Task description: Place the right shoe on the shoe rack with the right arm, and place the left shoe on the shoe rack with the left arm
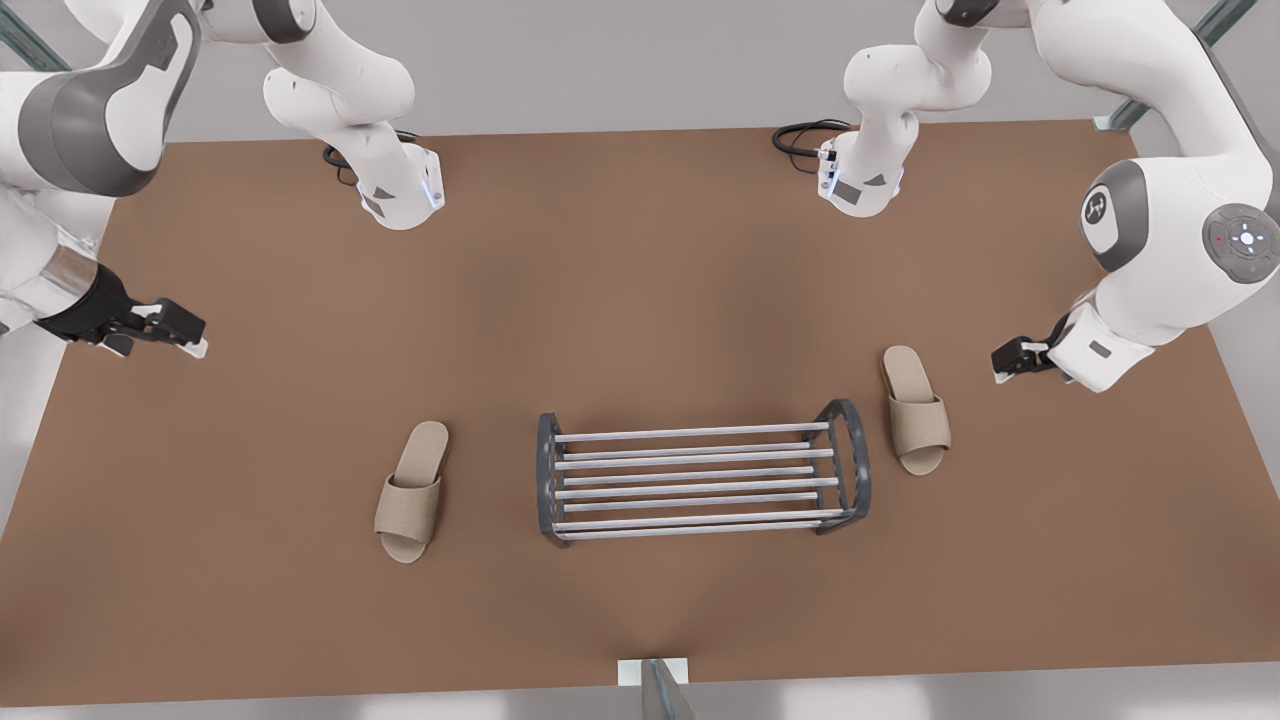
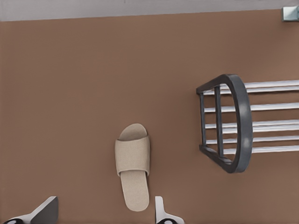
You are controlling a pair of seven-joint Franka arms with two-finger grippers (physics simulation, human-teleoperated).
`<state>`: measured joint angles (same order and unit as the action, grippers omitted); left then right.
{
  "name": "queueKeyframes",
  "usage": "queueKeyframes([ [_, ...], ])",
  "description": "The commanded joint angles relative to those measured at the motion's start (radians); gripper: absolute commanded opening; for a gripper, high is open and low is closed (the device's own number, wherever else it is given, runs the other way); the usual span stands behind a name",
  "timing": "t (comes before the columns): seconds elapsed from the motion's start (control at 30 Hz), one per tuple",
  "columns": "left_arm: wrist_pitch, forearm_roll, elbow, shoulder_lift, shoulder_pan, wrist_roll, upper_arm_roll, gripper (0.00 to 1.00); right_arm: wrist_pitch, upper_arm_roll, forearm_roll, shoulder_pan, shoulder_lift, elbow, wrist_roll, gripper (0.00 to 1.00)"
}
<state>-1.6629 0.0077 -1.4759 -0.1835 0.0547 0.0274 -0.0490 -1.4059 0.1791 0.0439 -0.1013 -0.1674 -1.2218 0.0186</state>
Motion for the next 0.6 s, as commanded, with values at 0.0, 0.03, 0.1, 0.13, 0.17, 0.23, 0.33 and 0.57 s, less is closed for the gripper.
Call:
queueKeyframes([
  [0.0,-0.012,0.0,0.002,0.001,0.0,-0.033,0.0,1.0,-0.001,-0.013,-0.002,-0.001,0.006,-0.038,0.02,1.0],
  [0.03,-0.025,-0.006,-0.001,0.001,0.0,-0.046,0.0,1.0,-0.047,-0.013,-0.001,-0.001,0.032,-0.09,0.023,1.0],
  [0.1,-0.044,-0.012,-0.014,0.006,0.005,-0.174,0.0,1.0,-0.189,-0.036,-0.002,-0.001,0.106,-0.235,0.044,1.0],
  [0.13,-0.075,-0.02,-0.056,0.027,0.008,-0.34,0.008,1.0,-0.17,-0.061,-0.002,0.002,0.106,-0.246,0.089,1.0],
  [0.17,-0.165,-0.043,-0.188,0.104,0.008,-0.546,0.011,1.0,-0.22,-0.118,-0.024,0.012,0.126,-0.301,0.129,1.0],
  [0.23,-0.239,-0.117,-0.317,0.187,0.008,-0.621,0.0,1.0,-0.277,-0.228,-0.17,0.019,0.147,-0.37,0.129,1.0],
  [0.33,-0.468,-0.179,-0.57,0.303,0.008,-0.742,-0.017,1.0,-0.513,-0.325,-0.418,0.02,0.218,-0.583,0.164,1.0],
  [0.57,-1.02,-0.71,-0.949,0.375,0.008,-0.808,-0.055,1.0,-1.171,-0.316,-1.539,0.155,0.0,-0.765,0.124,1.0],
])
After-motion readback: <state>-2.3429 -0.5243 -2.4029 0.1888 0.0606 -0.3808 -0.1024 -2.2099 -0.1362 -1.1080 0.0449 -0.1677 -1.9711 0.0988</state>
